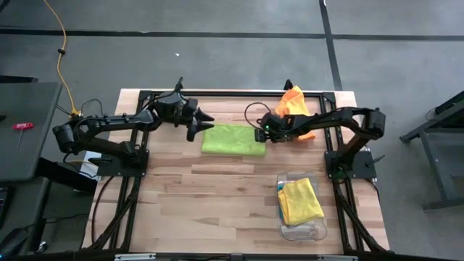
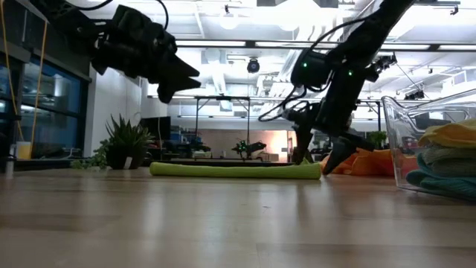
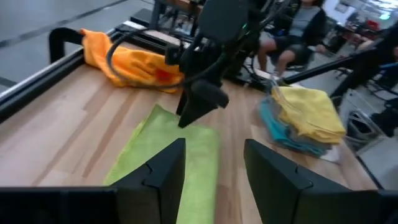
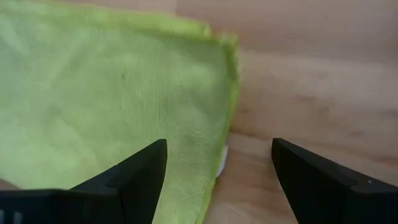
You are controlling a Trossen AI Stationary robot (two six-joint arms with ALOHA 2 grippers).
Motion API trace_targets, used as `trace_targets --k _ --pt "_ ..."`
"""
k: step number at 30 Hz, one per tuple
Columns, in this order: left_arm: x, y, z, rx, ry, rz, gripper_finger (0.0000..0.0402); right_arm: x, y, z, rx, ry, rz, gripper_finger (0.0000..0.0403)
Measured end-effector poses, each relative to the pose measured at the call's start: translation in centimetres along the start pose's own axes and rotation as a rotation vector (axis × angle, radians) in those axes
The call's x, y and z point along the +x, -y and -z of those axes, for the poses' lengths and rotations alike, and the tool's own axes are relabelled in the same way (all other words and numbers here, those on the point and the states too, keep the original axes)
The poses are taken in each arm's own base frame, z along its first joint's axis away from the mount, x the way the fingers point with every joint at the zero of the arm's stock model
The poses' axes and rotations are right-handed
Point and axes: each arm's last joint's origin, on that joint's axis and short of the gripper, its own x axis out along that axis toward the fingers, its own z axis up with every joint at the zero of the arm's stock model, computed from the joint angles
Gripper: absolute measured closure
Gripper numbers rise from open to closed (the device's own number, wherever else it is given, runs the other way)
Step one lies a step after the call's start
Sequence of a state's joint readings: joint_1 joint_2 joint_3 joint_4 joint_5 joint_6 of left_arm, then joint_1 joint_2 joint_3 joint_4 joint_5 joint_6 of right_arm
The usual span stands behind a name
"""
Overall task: Fold microfiber towels
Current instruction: Fold the green microfiber cloth
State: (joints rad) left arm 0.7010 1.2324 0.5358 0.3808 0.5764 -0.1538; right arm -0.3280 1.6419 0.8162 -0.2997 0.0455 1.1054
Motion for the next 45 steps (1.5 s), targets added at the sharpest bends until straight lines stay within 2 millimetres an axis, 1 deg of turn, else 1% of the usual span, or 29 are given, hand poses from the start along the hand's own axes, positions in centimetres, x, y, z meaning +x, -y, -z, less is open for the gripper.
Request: trace_targets --k 2,6,8,10,14,16,18,21,25,27,30,33,35,37,39,41,45 --pt "0.0 0.1 -0.1 0.007 0.005 0.037 0.0247 0.4 -0.1 0.3 0.017 -0.009 0.006 0.0121" --pt "0.3 0.7 -0.2 0.022 0.013 0.071 0.0247 0.4 -0.2 0.6 0.031 0.012 0.025 0.0121" --pt "0.3 1.0 -0.2 0.036 0.05 0.088 0.0247 0.4 -0.2 0.5 0.05 0.017 0.027 0.0121" --pt "0.1 1.2 0.6 0.011 0.12 0.104 0.0247 0.4 -0.2 0.5 0.063 0.014 0.025 0.0121" --pt "-1.1 1.5 2.9 -0.078 0.229 0.121 0.0247 0.4 -0.1 0.5 0.071 0.022 0.028 0.0121" --pt "-1.6 1.6 4.0 -0.113 0.236 0.125 0.0247 0.4 -0.1 0.5 0.072 0.023 0.028 0.0121" --pt "-1.8 1.7 4.4 -0.127 0.235 0.125 0.0247 0.4 -0.1 0.5 0.083 0.025 0.029 0.0121" --pt "-1.5 1.9 5.1 -0.158 0.186 0.117 0.0247 0.4 -0.2 0.4 0.114 0.036 0.023 0.0121" --pt "-1.0 2.2 6.0 -0.135 0.129 0.037 0.0248 0.9 -0.1 0.5 0.159 0.038 0.032 0.0121" --pt "-0.8 2.4 6.1 -0.124 0.136 -0.01 0.0248 1.2 -0.1 0.5 0.182 0.028 0.038 0.0121" --pt "-0.6 2.8 6.1 -0.098 0.151 -0.029 0.0248 1.5 -0.1 0.7 0.206 0.003 0.038 0.0121" --pt "-0.6 2.9 6.1 -0.089 0.148 -0.023 0.0248 1.3 -0.8 0.9 0.204 -0.01 0.034 0.0127" --pt "-0.5 3.1 6.1 -0.088 0.146 -0.019 0.0248 0.8 -2.0 1.1 0.189 -0.033 0.04 0.0137" --pt "-0.5 3.1 6.1 -0.088 0.144 -0.015 0.0248 0.3 -3.1 1.8 0.206 -0.135 0.052 0.0148" --pt "-0.5 3.2 6.2 -0.088 0.142 -0.009 0.0248 0.0 -4.1 2.2 0.185 -0.179 0.064 0.0157" --pt "-0.5 3.2 6.2 -0.097 0.142 -0.009 0.0248 0.5 -4.7 2.1 0.16 -0.175 0.082 0.0164" --pt "-0.5 3.2 6.2 -0.129 0.141 -0.006 0.0248 2.2 -4.9 1.8 0.175 -0.15 0.16 0.0173"
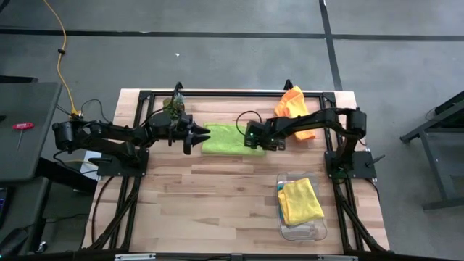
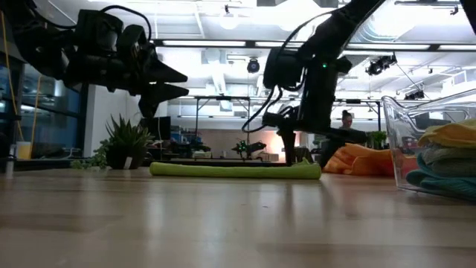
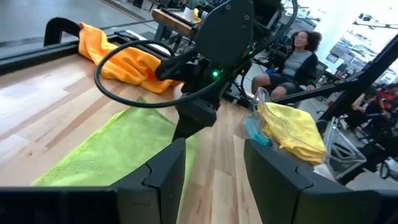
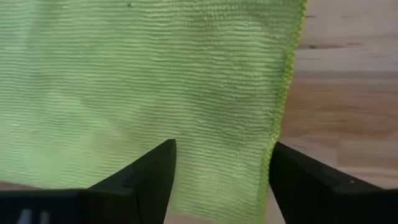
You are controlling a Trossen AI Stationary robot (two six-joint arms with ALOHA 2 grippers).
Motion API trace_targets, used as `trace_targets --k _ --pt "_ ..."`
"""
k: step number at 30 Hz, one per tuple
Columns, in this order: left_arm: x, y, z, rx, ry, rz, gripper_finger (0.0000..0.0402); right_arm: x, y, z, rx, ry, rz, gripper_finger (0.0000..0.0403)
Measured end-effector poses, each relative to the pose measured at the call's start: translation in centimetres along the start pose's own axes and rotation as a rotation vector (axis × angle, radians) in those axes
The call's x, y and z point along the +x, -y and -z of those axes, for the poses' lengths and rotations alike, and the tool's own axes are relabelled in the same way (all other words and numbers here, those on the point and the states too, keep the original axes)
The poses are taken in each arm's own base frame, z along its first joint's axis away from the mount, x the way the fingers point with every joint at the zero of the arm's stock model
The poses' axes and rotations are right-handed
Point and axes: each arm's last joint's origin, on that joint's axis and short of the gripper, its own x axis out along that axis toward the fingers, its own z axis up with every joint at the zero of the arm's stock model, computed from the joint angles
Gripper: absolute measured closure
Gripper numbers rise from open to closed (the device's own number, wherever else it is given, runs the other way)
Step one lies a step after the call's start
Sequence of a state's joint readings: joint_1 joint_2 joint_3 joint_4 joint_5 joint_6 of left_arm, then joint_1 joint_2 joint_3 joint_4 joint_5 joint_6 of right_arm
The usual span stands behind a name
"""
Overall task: Fold microfiber towels
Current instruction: Fold the green microfiber cloth
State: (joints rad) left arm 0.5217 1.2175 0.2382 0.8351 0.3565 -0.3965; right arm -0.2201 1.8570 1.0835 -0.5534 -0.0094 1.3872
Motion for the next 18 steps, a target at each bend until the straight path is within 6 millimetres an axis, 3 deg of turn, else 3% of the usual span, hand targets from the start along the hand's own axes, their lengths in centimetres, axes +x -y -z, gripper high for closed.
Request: trace_targets --k 13,16,18 --pt "0.0 0.0 0.0 -0.016 0.003 -0.012 0.0248 0.4 -0.3 -2.2 -0.001 0.027 0.034 0.0189" --pt "0.0 -0.1 0.0 -0.017 0.011 -0.03 0.0248 0.4 -0.3 -2.3 -0.044 0.045 0.041 0.0222" --pt "0.0 -0.1 0.0 -0.009 0.013 -0.035 0.0248 0.4 -0.2 -2.3 -0.071 0.064 0.055 0.0266"
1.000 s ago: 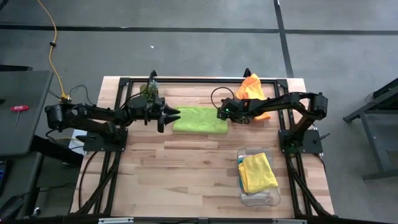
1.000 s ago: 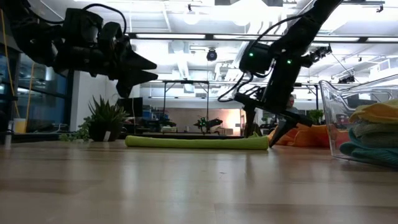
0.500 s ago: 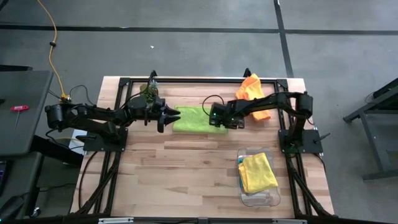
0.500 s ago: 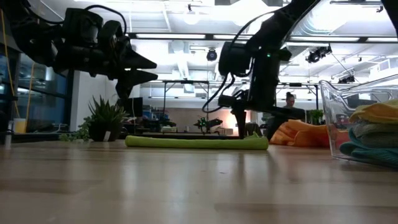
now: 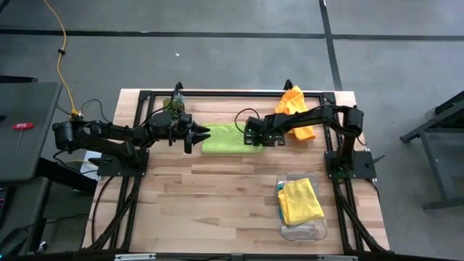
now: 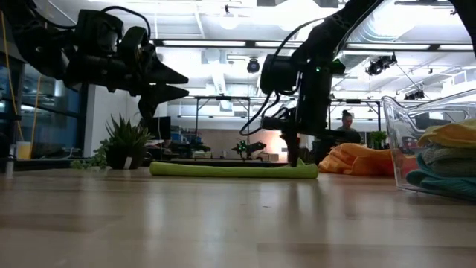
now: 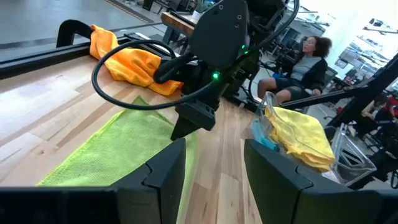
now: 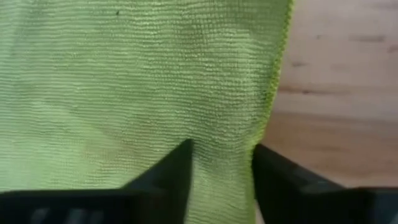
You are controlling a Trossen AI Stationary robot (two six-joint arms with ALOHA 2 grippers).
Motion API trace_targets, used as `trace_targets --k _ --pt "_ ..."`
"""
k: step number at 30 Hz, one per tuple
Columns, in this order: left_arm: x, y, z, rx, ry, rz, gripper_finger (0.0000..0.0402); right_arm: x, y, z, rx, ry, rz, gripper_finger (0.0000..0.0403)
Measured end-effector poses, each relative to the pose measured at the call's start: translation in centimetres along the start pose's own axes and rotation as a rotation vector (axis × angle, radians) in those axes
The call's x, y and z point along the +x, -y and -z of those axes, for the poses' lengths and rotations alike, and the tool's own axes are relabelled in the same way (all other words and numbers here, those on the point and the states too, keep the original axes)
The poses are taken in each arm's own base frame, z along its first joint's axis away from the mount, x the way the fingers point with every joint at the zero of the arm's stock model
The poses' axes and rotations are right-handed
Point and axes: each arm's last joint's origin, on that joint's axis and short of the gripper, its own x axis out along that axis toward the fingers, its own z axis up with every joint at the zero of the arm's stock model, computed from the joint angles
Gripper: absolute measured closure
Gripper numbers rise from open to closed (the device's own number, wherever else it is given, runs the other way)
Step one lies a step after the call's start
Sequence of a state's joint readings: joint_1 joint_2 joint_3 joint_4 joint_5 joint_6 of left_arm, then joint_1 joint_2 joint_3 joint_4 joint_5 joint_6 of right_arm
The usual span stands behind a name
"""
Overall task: Fold microfiber towels
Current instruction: Fold the green microfiber cloth
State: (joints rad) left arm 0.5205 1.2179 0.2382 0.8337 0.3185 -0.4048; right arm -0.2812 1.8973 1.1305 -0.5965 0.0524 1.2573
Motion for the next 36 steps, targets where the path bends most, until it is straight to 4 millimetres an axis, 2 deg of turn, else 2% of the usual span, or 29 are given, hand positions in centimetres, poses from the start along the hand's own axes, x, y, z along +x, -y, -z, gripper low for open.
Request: trace_targets --k 3,5,11,16,30,36 --pt "0.0 0.0 0.0 0.004 0.001 0.0 0.0248 0.0 0.2 0.0 -0.065 0.014 0.026 0.0357" --pt "0.0 0.0 0.0 0.004 0.001 0.0 0.0248 -0.2 0.3 0.1 -0.114 0.022 0.037 0.0389" --pt "0.0 0.0 0.0 0.001 0.007 -0.016 0.0248 -1.6 1.5 1.5 -0.226 0.05 0.184 0.0399" --pt "0.0 -0.1 -0.1 -0.001 0.012 -0.026 0.0248 -3.5 1.8 2.1 -0.29 0.069 0.193 0.04" --pt "0.1 0.2 0.1 -0.01 0.019 -0.042 0.0248 -8.8 4.1 2.3 -0.471 0.163 0.29 0.0402" --pt "0.3 0.8 0.3 -0.003 0.019 -0.044 0.0248 -9.6 4.9 2.4 -0.569 0.147 0.359 0.0403"
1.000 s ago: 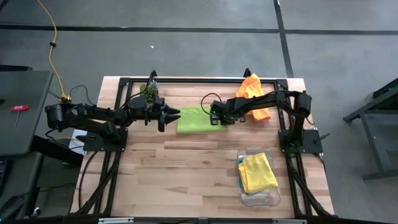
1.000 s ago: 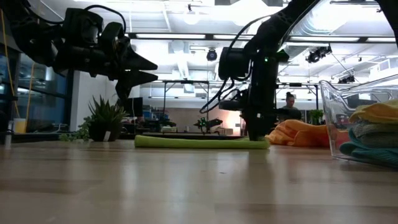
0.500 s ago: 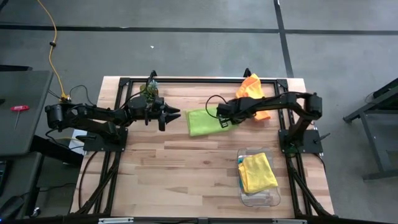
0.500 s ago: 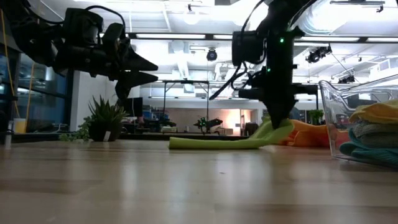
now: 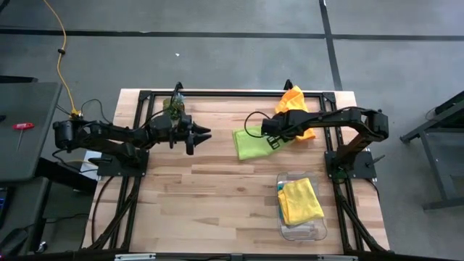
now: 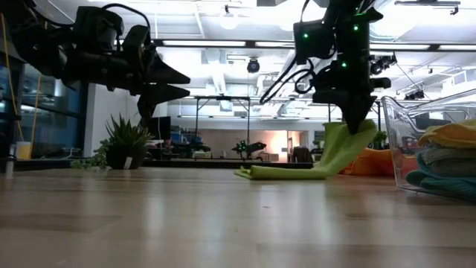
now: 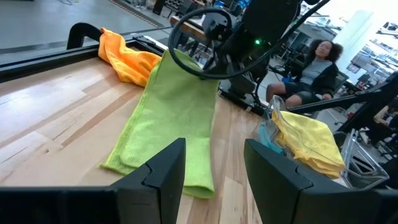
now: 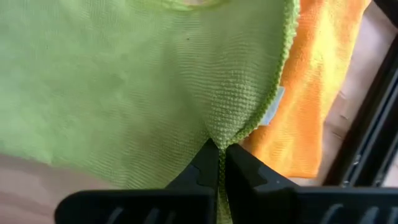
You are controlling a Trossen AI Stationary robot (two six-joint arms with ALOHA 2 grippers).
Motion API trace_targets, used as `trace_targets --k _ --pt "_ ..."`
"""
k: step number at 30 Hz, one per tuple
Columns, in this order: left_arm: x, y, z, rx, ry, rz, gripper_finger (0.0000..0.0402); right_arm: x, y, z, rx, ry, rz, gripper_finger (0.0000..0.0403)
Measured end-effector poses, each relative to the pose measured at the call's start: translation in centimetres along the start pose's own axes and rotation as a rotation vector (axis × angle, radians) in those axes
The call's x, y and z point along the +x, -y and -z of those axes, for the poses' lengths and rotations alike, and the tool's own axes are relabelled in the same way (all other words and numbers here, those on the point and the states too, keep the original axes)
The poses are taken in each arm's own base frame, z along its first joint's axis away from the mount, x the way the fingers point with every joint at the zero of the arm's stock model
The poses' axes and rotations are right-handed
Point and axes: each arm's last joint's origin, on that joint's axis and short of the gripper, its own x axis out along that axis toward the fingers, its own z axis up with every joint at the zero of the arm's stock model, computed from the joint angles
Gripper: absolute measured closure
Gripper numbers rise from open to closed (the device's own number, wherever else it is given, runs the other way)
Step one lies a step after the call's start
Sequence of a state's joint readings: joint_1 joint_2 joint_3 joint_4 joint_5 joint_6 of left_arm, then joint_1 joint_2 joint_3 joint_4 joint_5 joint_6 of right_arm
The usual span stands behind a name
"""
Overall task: Fold microfiber towels
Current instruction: Fold the green microfiber cloth
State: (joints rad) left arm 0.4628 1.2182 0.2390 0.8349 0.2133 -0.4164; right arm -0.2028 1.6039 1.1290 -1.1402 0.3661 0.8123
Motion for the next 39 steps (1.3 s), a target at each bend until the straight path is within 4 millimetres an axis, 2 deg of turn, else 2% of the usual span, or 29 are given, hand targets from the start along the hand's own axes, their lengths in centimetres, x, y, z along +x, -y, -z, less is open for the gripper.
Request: trace_targets --k 6,13,19,25,39 --pt "0.1 0.3 0.1 0.003 -0.001 0.0 0.0248 0.2 -0.1 0.2 -0.06 -0.028 0.006 0.0403" --pt "0.1 0.2 0.1 0.003 0.019 -0.043 0.0248 -0.8 -2.9 0.4 -0.026 0.094 -0.189 0.0403" --pt "0.1 0.1 0.3 0.052 -0.006 -0.064 0.0248 -1.4 -4.5 0.1 0.041 0.172 -0.301 0.0403" --pt "0.0 -0.3 1.4 0.061 -0.113 -0.098 0.0248 -0.9 -5.0 0.0 0.068 0.161 -0.306 0.0403" --pt "0.1 0.5 1.7 0.111 -0.13 -0.052 0.0248 0.3 -6.2 -0.2 0.125 0.133 -0.327 0.0403"
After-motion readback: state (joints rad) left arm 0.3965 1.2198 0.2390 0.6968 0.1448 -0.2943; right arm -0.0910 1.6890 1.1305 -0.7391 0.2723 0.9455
